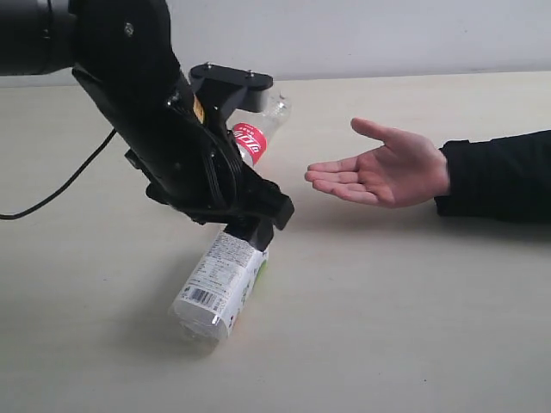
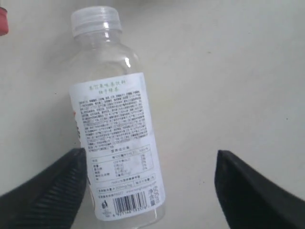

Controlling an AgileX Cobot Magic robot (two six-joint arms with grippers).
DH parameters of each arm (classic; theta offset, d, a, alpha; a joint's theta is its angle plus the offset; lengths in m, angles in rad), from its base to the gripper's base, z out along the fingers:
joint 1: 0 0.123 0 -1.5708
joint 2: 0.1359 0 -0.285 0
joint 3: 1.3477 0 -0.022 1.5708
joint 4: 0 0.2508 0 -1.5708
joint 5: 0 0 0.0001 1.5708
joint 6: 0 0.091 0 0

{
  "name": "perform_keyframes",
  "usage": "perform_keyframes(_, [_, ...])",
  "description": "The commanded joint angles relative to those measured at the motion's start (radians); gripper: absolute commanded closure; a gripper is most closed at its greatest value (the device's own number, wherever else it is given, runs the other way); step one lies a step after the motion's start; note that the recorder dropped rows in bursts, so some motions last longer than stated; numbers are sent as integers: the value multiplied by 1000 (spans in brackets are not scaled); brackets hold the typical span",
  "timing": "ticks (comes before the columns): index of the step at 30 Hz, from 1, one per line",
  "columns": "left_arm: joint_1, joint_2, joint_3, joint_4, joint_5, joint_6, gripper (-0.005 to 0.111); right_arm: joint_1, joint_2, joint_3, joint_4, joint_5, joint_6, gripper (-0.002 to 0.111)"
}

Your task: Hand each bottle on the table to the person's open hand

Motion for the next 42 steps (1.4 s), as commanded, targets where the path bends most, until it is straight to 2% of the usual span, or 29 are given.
perform_keyframes(1, [-35,42,-6,37,-10,-32,32,-4,-4,2,1,-12,-9,98])
perform_keyframes(5, [-35,107,-6,149,-14,-174,32,-4,-4,2,1,-12,-9,98])
perform_keyframes(24, [-35,250,-6,161,-56,-172,32,-4,-4,2,1,-12,-9,98])
perform_keyframes(29, [-35,254,-6,161,-56,-174,36,-4,-4,2,1,-12,-9,98])
perform_keyframes(33, [-35,254,-6,161,-56,-174,55,-4,-4,2,1,-12,-9,98])
perform_keyframes(35, [-35,254,-6,161,-56,-174,68,-4,-4,2,1,-12,-9,98])
perform_keyframes(39, [-35,242,-6,161,-30,-164,102,-4,-4,2,1,-12,-9,98])
perform_keyframes(40, [-35,233,-6,161,-18,-145,106,-4,-4,2,1,-12,-9,98])
perform_keyframes(42, [-35,211,-6,161,9,-137,107,-4,-4,2,1,-12,-9,98])
